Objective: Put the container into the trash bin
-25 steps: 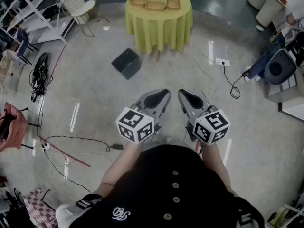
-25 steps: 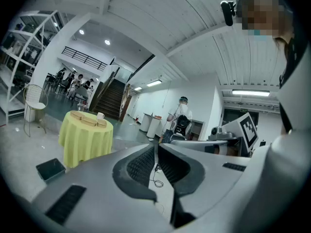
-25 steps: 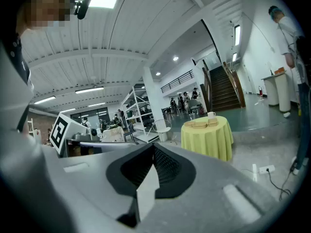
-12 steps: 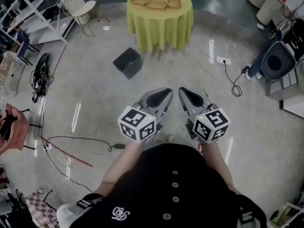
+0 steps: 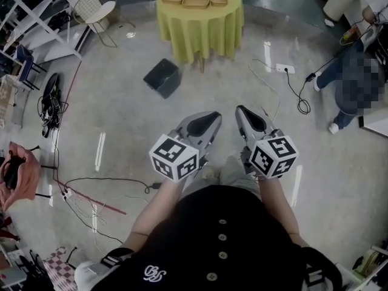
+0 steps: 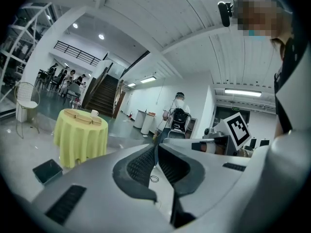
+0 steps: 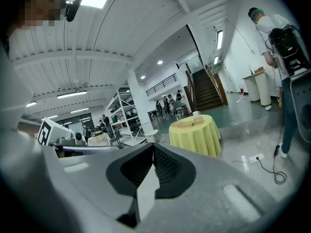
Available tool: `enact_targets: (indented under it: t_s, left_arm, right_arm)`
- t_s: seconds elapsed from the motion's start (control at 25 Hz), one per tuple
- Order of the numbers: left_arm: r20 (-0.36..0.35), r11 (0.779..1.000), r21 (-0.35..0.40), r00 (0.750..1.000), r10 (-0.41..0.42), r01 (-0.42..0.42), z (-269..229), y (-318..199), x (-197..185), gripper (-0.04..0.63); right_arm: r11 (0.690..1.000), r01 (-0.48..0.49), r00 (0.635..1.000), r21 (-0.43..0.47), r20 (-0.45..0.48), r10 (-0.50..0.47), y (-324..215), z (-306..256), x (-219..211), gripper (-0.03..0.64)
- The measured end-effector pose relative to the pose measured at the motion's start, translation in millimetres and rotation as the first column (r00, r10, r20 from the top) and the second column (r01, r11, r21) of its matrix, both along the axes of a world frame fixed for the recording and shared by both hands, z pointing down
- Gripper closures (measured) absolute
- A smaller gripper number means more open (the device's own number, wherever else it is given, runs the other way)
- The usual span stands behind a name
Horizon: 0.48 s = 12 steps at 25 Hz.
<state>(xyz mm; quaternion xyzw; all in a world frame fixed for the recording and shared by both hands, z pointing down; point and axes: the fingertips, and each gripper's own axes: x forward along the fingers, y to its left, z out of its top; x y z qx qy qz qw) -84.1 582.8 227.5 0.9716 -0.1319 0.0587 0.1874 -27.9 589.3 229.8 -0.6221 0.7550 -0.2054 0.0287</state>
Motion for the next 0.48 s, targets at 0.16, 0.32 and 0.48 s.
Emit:
enact_targets:
  t_s: [0.16,0.32,0.48]
  left_arm:
    - [0.008,1.0,0.001,1.0,0.003,-0.003,7.5,-10.8,2.8,0.563]
    - [-0.011,1.0,-0.004,1.0,0.012,-0.012,8.1,-24.8,11.4,0.566]
    - [-0.019,1.0,-0.005,1.0,-0.01,0.01,12.8,-54.5,25.8,0.569]
  right_arm:
    - [1.0,-0.009,1.0,-0.003,0.004,0.009,-5.8,7.3,1.5,0.612]
    - [1.0,0.003,1.0,-0.015,0.003,-0.003,-18.9,12.6,3.3,0.612]
    - [1.0,0.025,1.0,-0.018,0.003,-0.025,-49.9,21.1,14.0,0.612]
